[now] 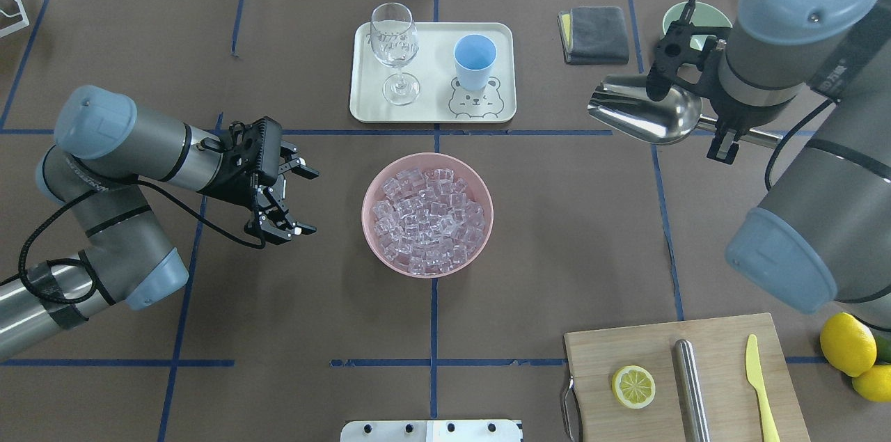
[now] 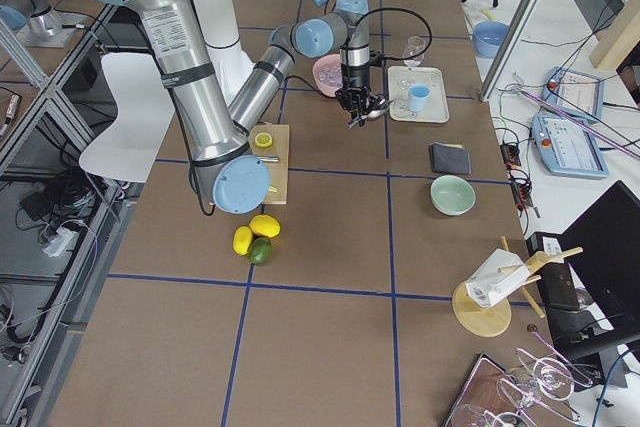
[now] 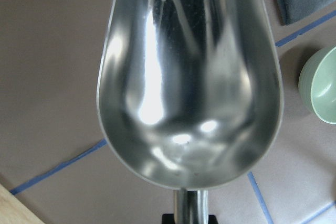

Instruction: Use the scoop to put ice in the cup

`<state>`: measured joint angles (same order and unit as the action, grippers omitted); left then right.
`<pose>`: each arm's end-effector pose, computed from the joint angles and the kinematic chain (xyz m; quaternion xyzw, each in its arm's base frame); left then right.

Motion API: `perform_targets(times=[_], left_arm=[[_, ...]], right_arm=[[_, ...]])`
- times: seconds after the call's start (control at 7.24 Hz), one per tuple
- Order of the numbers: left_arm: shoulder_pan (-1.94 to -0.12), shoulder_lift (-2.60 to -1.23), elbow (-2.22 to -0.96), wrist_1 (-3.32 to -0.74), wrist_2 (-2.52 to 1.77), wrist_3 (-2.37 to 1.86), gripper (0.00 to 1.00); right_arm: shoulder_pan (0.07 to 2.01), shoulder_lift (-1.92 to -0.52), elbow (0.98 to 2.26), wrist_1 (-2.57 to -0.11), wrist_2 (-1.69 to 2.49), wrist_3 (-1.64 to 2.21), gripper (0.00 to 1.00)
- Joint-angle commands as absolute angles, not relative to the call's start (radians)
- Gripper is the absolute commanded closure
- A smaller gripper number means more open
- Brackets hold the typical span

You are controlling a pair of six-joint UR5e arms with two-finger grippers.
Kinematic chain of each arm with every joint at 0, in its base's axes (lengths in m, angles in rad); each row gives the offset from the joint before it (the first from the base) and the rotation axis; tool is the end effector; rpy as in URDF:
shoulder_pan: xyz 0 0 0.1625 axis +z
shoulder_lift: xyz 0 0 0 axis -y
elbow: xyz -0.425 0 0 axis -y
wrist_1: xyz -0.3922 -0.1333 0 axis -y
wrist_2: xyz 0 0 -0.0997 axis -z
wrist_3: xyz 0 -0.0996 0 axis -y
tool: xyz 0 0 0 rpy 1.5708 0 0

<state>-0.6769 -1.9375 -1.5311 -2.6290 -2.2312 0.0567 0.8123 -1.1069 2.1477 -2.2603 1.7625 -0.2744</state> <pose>0.4377 -0.4443 0.3498 0.4505 0.4735 0.5172 0.5526 -0.2717 -0.4530 0.2617 0.1463 -0.1332 -0.4985 0.8440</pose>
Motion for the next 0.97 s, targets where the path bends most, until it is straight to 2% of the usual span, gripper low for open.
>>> perform_targets(times=[0.0, 0.41, 0.83], left_arm=[[-0.65, -1.947, -1.529, -2.622, -2.2, 0.055, 0.0], [-0.605, -1.965, -1.522, -2.62, -2.178, 0.054, 0.0], [-0.594, -2.003, -1.486, -2.62, -2.177, 0.006, 0.0]], right_arm=[[0.788, -1.062, 2.18, -2.387, 1.718, -0.368, 1.0], [0.708, -0.93, 2.183, -2.632, 1.678, -0.373, 1.0], [0.651, -0.9, 2.172, -2.632, 1.667, -0.353, 1.0]])
